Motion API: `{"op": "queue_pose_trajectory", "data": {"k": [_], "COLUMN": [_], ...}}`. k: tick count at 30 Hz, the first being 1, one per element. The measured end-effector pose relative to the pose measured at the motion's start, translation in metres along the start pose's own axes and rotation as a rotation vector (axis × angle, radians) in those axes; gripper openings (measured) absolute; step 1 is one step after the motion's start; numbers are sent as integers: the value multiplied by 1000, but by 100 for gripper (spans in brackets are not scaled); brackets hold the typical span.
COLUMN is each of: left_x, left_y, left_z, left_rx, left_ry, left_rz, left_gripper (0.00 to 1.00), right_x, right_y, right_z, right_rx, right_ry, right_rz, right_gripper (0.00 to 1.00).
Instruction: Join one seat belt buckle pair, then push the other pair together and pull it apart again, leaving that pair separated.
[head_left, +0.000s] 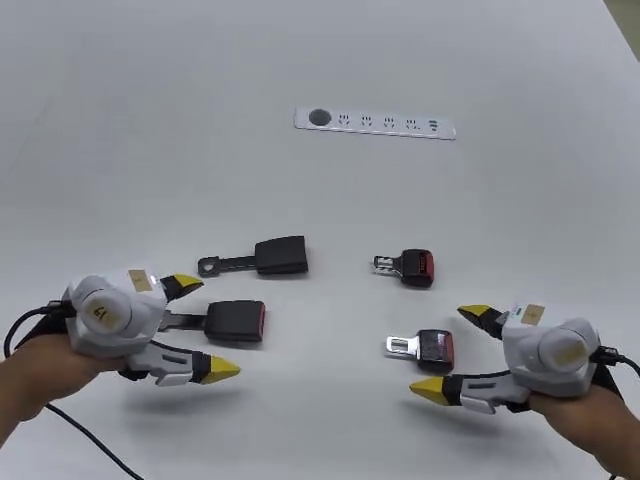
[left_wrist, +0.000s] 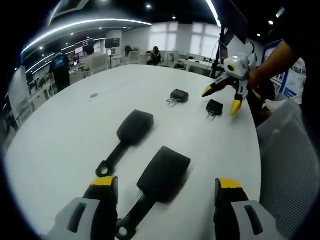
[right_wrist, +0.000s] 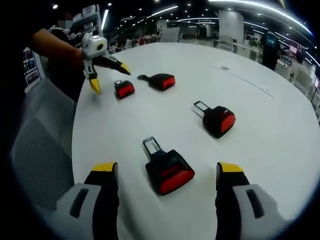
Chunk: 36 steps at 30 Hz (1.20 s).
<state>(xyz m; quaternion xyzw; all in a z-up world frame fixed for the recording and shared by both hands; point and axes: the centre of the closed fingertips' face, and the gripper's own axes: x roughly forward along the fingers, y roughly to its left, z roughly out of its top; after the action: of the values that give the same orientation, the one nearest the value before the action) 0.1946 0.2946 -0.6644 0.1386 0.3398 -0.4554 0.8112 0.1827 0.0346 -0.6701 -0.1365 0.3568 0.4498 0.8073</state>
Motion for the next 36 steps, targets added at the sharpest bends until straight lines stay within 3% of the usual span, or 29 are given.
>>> {"op": "queue_pose_trajectory", "data": {"k": [3, 6, 10, 14, 16, 18, 23, 25, 29, 30, 33, 34, 36], "left_x": [6, 11, 15, 20, 21, 22, 21, 20, 19, 20, 20, 21, 21], "left_y": [1, 4, 0, -4, -3, 2, 1, 0, 2, 2, -1, -2, -2], "left_z": [1, -7, -3, -13, -9, -7, -6, -7, -6, -6, -7, -8, -9], "left_rx": [-1, 33, 60, 82, 102, 79, 102, 110, 104, 135, 145, 152, 164], "left_ry": [4, 43, 43, 80, 62, 54, 58, 60, 66, 81, 88, 92, 99], "left_rz": [-20, -32, -56, -89, -91, -96, -104, -113, -108, -111, -133, -138, -144], "left_gripper": [79, 77, 71, 67, 65, 62, 54, 46, 40, 38, 37, 36, 36], "right_x": [2, 3, 7, 11, 16, 16, 17, 16, 16, 16, 14, 15, 12], "right_y": [-2, -1, 1, -1, -2, 0, -1, -2, 0, 0, 0, 6, 3], "right_z": [-3, -5, -11, -8, -9, -10, -16, -18, -19, -18, -16, -14, -16], "right_rx": [-19, -32, -30, -60, -80, -99, -142, -155, -189, -189, -197, -204, -224], "right_ry": [20, 38, 62, 54, 59, 64, 72, 81, 93, 90, 98, 80, 93], "right_rz": [10, 26, 55, 65, 77, 91, 113, 122, 123, 123, 118, 134, 136], "right_gripper": [78, 75, 71, 69, 65, 60, 57, 56, 52, 50, 39, 38, 37]}}
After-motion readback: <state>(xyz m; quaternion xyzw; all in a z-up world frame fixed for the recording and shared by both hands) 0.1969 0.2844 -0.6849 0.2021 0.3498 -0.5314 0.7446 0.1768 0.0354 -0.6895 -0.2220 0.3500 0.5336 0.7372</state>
